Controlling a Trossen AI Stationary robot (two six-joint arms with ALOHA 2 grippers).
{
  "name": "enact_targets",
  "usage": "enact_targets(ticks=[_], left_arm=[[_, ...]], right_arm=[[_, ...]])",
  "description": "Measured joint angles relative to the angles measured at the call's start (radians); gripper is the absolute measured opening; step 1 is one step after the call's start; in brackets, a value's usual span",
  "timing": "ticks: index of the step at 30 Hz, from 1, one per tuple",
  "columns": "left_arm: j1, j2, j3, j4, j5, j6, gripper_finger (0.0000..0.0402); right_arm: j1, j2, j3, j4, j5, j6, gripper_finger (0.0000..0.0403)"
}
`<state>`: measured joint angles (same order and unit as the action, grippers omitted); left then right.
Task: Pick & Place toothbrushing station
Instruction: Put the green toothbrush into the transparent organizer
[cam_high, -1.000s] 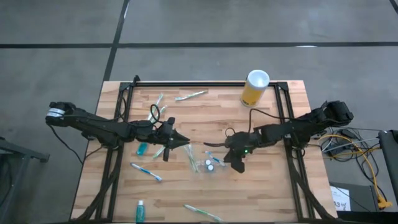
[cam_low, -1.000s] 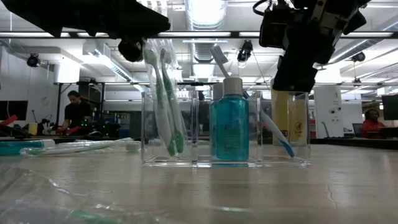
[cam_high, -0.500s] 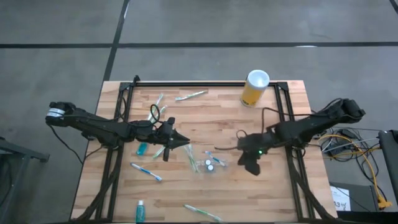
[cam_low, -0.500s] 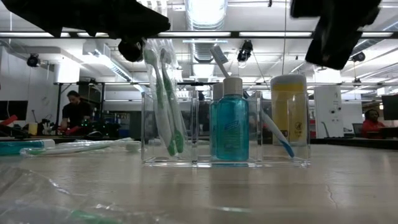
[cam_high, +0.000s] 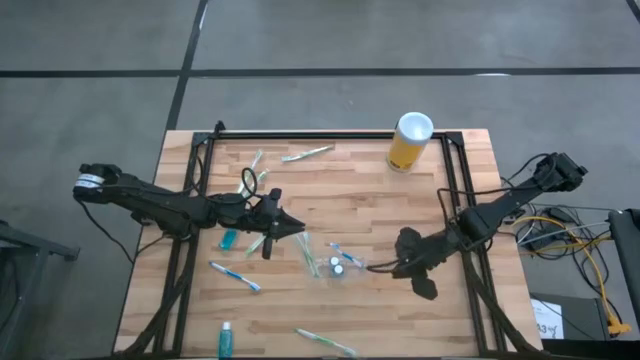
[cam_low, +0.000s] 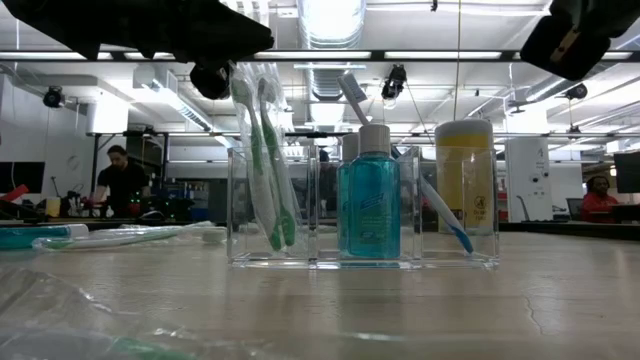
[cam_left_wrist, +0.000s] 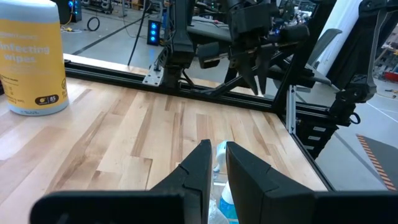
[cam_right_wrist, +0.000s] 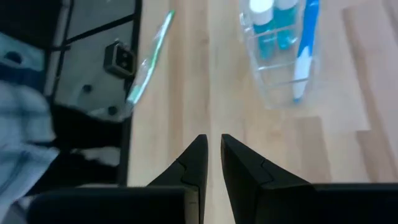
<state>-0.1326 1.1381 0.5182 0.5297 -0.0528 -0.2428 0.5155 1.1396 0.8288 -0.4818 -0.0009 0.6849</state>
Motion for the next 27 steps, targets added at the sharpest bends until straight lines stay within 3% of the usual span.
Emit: enact_targets(ticks=[8,15,21,27], left_arm=[[0.000,0.000,0.000,0.000,0.000,0.000,0.0053],[0.000,0.000,0.000,0.000,0.000,0.000,0.0053],[0.000,0.000,0.000,0.000,0.000,0.000,0.0053],[0.000,0.000,0.000,0.000,0.000,0.000,0.0053]], right_arm=[[0.015,0.047,0.000,0.085,0.211,0.063,0.0043],[0.079,0.141,0.000,0.197,0.250,0.148,0.0043],[0.130,0.232,0.003,0.319,0.344,0.298,0.0043],[0.170,0.350,0.062,0.344,0.344,0.348,0.0043]])
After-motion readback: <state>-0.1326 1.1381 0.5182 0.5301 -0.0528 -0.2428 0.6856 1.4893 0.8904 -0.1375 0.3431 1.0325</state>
